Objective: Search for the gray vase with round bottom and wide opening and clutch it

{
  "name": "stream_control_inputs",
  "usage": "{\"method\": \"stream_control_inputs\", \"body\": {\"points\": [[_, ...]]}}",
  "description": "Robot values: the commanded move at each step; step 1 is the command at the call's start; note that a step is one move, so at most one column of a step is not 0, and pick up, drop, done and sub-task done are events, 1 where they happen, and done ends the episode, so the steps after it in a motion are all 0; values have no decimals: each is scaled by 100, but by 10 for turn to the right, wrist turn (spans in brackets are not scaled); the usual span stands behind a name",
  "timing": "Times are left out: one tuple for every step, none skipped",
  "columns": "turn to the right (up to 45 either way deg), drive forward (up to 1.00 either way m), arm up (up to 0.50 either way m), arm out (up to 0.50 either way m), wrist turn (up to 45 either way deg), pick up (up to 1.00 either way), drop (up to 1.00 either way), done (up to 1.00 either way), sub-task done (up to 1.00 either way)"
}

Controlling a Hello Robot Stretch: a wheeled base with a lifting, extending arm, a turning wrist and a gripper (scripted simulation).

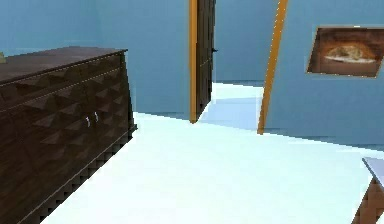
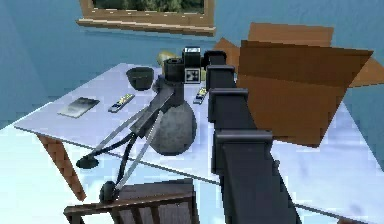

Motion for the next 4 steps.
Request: {"method": "stream_control_inputs", "body": {"points": [[0, 0, 0, 0, 450, 0, 0, 0, 0], [0, 0, 0, 0, 450, 0, 0, 0, 0], [0, 0, 0, 0, 300, 0, 0, 0, 0], [0, 0, 0, 0, 0, 100, 0, 0, 0]]}}
